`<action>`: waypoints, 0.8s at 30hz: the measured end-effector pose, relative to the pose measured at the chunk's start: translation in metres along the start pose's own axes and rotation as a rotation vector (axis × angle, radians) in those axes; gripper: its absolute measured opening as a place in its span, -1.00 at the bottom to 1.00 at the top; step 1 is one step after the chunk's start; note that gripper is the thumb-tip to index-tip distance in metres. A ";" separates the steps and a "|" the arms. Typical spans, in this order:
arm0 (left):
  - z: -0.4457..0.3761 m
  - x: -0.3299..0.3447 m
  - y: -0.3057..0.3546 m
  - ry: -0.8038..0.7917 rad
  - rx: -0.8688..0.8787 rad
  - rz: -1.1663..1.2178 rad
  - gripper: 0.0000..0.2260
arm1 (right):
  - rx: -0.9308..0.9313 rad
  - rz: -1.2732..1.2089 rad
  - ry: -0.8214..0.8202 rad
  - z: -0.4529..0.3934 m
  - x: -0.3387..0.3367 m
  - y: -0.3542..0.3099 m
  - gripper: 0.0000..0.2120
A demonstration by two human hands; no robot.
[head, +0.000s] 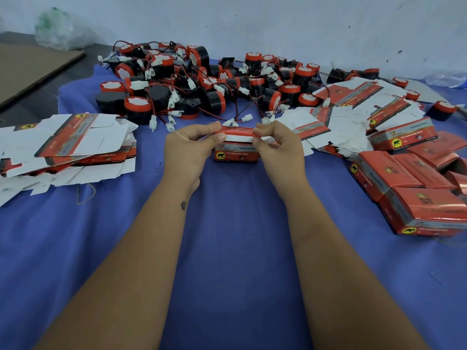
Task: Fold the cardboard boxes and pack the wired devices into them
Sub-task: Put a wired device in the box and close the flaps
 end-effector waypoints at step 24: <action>0.013 0.004 0.005 0.066 0.293 -0.487 -0.78 | -0.015 -0.017 0.013 -0.002 -0.004 0.004 -0.74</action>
Point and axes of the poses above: each hand's wrist, its own z-axis away from the middle knuckle, its own x-axis out of the palm, y = z × x, the point moved 1 cm from there along -z, towards the middle knuckle, and after that the axes turned 15 degrees about -x, right-handed, at the moved point
